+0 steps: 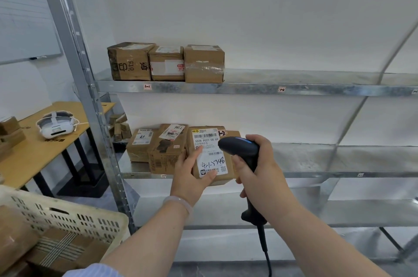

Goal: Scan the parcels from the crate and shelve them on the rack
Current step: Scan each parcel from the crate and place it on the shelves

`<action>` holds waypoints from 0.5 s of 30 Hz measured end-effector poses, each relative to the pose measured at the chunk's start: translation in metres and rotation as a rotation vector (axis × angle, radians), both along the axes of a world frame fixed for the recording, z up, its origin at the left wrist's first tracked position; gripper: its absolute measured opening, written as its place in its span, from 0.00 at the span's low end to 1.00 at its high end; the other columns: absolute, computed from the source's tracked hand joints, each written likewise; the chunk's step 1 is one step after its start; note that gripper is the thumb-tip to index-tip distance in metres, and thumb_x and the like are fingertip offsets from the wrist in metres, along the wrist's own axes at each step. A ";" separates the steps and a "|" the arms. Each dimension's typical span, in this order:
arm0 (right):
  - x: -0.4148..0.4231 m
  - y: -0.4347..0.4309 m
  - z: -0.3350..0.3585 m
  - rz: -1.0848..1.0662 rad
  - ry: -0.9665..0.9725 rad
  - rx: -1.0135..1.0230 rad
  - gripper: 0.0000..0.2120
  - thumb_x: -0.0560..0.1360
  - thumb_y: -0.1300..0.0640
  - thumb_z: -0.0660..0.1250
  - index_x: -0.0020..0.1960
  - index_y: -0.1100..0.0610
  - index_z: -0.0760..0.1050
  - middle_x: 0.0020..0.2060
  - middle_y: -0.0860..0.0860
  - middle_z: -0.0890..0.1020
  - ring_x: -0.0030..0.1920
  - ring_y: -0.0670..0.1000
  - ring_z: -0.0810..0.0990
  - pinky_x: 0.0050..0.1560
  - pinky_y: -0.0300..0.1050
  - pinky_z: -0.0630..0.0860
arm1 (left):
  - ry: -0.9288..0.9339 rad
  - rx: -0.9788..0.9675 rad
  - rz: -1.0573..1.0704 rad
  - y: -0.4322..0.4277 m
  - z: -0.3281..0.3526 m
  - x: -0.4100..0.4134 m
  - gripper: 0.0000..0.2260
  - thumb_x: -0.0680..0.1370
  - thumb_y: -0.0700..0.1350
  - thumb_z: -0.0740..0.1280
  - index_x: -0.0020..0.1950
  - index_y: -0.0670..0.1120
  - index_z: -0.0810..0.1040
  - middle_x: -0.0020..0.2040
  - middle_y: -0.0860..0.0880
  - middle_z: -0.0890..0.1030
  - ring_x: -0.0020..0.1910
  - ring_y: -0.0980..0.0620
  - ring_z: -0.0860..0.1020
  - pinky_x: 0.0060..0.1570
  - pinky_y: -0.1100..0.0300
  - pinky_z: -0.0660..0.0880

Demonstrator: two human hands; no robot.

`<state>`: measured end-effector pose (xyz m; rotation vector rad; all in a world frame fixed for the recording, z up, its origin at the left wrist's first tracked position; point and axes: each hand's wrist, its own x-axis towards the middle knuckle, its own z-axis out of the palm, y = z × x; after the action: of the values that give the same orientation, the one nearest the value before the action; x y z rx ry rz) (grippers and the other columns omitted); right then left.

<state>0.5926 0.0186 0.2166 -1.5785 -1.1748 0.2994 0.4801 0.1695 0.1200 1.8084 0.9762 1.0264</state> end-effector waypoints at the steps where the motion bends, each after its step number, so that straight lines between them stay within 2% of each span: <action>1: -0.001 -0.001 0.001 -0.001 0.001 0.001 0.21 0.79 0.51 0.65 0.52 0.26 0.60 0.41 0.43 0.80 0.31 0.48 0.80 0.35 0.46 0.80 | 0.001 -0.003 -0.001 0.000 0.000 0.001 0.33 0.74 0.45 0.76 0.75 0.60 0.66 0.74 0.51 0.63 0.72 0.50 0.65 0.69 0.51 0.73; 4: -0.003 -0.003 0.003 -0.012 -0.006 0.007 0.22 0.79 0.51 0.65 0.52 0.25 0.59 0.41 0.42 0.79 0.32 0.47 0.80 0.34 0.45 0.80 | -0.012 0.003 -0.008 -0.001 0.000 0.003 0.33 0.74 0.45 0.76 0.74 0.60 0.67 0.74 0.52 0.64 0.73 0.51 0.65 0.69 0.51 0.72; 9: -0.003 -0.004 0.005 -0.022 -0.009 -0.019 0.20 0.80 0.51 0.64 0.53 0.27 0.58 0.42 0.41 0.78 0.36 0.46 0.80 0.38 0.46 0.79 | -0.024 0.009 -0.021 -0.001 -0.003 0.007 0.33 0.73 0.44 0.77 0.74 0.59 0.68 0.73 0.52 0.64 0.72 0.53 0.65 0.68 0.60 0.70; 15: -0.005 -0.004 0.007 -0.029 -0.026 -0.012 0.20 0.80 0.51 0.64 0.53 0.27 0.58 0.42 0.41 0.78 0.34 0.44 0.79 0.36 0.42 0.76 | 0.001 0.021 -0.029 0.002 -0.003 0.011 0.33 0.73 0.46 0.77 0.73 0.62 0.67 0.73 0.53 0.64 0.70 0.56 0.64 0.62 0.71 0.67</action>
<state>0.5879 0.0145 0.2236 -1.6133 -1.1709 0.2679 0.4910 0.1711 0.1171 1.8352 0.9406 1.0218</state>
